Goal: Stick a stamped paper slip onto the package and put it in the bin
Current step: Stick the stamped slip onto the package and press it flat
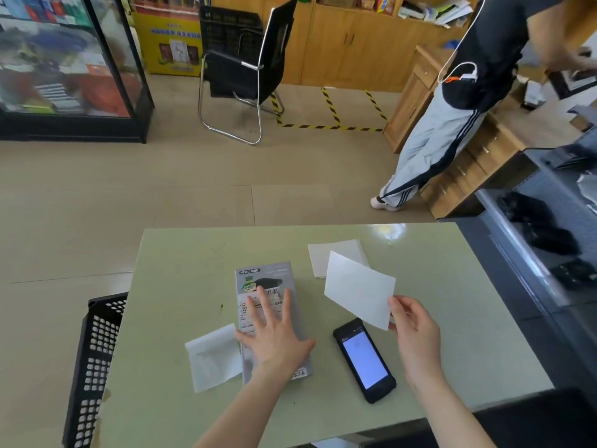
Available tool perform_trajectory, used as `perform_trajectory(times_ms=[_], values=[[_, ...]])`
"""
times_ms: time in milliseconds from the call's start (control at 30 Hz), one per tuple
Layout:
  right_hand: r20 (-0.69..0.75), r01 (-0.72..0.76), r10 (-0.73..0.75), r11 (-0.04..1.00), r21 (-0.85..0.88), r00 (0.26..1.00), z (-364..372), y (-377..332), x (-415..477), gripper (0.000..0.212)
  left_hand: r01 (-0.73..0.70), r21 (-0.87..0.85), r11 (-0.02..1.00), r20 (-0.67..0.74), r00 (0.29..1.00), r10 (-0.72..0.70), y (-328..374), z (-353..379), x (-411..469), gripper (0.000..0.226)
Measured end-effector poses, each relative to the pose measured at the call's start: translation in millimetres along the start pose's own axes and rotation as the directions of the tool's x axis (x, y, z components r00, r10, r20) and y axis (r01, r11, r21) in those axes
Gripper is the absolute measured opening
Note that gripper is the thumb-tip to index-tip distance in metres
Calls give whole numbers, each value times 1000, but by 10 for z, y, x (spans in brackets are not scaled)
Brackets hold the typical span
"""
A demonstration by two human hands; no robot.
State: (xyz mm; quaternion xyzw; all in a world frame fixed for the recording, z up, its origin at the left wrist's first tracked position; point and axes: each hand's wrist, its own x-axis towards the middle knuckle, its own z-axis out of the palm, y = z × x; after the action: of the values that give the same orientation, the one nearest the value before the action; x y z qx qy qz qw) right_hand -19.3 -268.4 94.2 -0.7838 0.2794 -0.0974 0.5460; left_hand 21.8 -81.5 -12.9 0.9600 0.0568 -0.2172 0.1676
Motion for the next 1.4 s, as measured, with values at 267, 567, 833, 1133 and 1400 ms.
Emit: perform_trajectory(times_ms=[267,567,833,1133,1400], values=[[-16,-1,2,999,50,1000,-123,65,145,10,-184,-395,900,-195,974,113,-66,-119,-167,96],[56,20,-24,997,70,998,-58,53,225,9,-279,-598,751,-224,958,178,-277,-127,-326,74],[101,52,-58,997,61,993,-75,118,166,8,-36,-294,955,-194,981,-23,13,-173,-266,102],[88,74,-76,997,24,993,-158,202,216,7,-80,-370,925,-198,980,6,59,-137,-220,100],[102,109,-110,994,21,989,6,74,243,9,-187,-556,810,-127,982,140,-270,-133,-235,89]])
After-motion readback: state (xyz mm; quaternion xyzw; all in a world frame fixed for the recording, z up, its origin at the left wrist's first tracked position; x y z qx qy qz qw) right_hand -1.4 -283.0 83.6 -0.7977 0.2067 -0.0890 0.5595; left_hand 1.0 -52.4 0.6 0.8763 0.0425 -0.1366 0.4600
